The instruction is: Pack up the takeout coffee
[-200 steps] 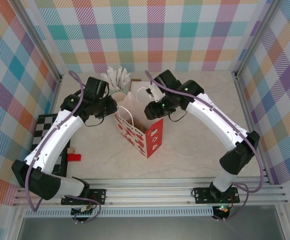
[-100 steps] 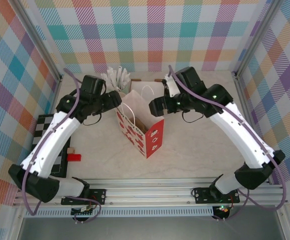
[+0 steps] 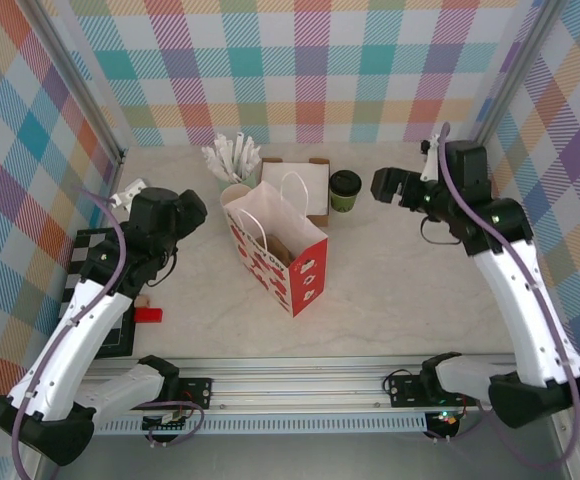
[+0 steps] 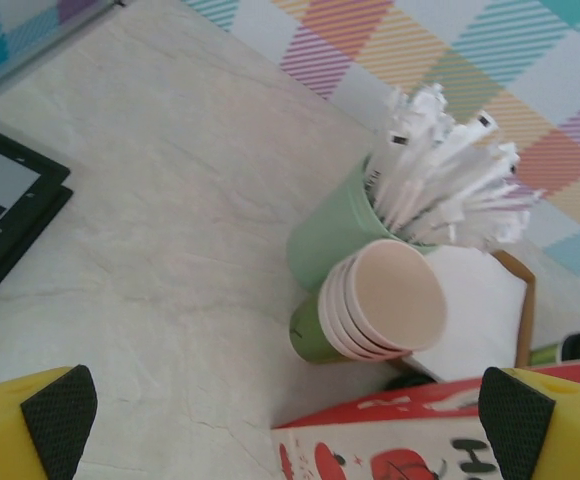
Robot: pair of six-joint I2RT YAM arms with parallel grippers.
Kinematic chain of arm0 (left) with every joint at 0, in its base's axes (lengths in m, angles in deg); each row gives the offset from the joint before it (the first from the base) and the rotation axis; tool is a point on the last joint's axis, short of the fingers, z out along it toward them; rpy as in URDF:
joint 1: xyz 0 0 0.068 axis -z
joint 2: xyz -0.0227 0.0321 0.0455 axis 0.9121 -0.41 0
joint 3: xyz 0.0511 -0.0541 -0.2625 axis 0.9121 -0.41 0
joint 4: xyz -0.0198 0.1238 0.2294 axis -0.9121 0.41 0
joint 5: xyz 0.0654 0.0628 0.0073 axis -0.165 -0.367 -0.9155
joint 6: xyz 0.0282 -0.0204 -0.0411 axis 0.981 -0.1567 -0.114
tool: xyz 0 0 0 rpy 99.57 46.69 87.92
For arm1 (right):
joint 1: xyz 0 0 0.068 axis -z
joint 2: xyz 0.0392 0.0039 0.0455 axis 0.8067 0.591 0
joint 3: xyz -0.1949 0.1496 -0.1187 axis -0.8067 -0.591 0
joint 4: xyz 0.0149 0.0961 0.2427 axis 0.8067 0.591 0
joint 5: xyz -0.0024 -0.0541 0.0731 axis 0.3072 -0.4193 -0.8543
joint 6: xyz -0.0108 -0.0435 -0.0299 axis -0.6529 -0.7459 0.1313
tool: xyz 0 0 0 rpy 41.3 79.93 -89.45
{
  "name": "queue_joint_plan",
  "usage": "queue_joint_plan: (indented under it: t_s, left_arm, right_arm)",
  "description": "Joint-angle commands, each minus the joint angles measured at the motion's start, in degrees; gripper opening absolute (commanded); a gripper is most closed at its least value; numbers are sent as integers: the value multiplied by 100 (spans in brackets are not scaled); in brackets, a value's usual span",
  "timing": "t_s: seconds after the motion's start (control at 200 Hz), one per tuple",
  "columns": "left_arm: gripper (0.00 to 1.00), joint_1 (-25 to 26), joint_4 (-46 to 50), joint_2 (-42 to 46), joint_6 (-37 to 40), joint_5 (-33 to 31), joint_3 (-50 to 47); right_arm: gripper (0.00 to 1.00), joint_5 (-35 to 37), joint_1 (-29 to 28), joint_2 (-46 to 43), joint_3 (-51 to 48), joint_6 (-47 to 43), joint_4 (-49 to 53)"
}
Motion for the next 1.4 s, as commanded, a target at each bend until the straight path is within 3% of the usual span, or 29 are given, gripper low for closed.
queue_joint_plan:
  t_s: [0.0, 0.25, 0.425, 0.61, 0.875, 1.395]
  left_arm:
    - [100, -45, -231, 126, -298, -493, -139]
    - [100, -55, -118, 113, -381, -492, -321]
    - [100, -54, -229, 126, -486, -493, -517]
    - [100, -63, -264, 48, -542, -444, -574]
    - [100, -63, -223, 42, -512, -501, -597]
    - [100, -63, -210, 92, -357, -496, -709]
  right_arm:
    - [100, -1776, 627, 922, -174, -15, -459]
    - [100, -2369, 806, 3174, 954, -375, -451]
    - [100, -2369, 781, 4254, 1775, 77, -381]
    - [100, -2094, 564, 5132, 2845, -142, 105]
    - [100, -1116, 276, 5918, 4040, -534, 887]
    - [100, -1031, 142, 6493, 4530, -930, 1257]
